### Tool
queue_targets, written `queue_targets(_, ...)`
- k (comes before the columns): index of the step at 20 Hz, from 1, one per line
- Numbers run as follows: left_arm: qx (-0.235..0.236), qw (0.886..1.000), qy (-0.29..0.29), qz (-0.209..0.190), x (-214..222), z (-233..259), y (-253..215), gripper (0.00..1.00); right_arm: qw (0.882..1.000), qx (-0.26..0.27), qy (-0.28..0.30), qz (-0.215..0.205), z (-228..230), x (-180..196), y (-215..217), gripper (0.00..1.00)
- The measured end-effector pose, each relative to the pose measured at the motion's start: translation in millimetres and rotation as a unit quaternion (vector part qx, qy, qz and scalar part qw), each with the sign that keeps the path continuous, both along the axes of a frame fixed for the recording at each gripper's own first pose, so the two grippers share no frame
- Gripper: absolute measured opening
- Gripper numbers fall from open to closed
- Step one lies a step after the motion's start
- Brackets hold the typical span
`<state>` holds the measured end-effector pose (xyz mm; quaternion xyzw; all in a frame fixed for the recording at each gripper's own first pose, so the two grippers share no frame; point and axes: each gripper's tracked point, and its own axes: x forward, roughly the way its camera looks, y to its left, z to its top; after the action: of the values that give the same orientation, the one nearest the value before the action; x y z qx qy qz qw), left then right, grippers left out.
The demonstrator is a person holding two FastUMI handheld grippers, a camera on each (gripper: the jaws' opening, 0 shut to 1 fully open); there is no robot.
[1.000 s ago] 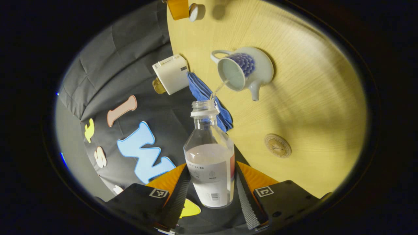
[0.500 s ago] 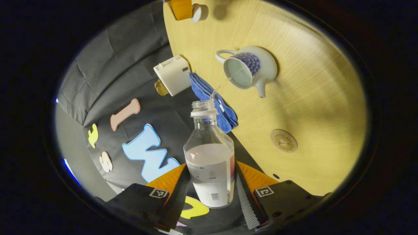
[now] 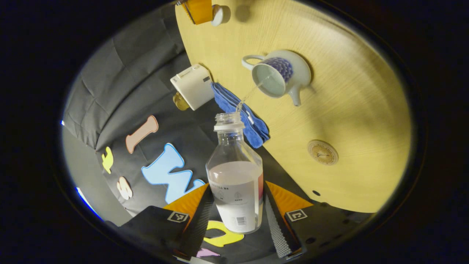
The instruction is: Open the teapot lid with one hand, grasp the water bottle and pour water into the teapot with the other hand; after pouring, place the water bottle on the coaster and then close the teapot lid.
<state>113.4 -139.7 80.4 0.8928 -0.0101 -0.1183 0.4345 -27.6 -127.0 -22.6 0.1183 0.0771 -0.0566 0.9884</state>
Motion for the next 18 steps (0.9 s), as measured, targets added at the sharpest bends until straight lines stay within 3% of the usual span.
queue_targets(18, 0.080, 0.997, 0.008, 0.013, 1.1, -4.2, -1.1, 0.87, 1.000, 0.002, -0.013, 0.009, 3.3, -1.8, 2.0, 0.06)
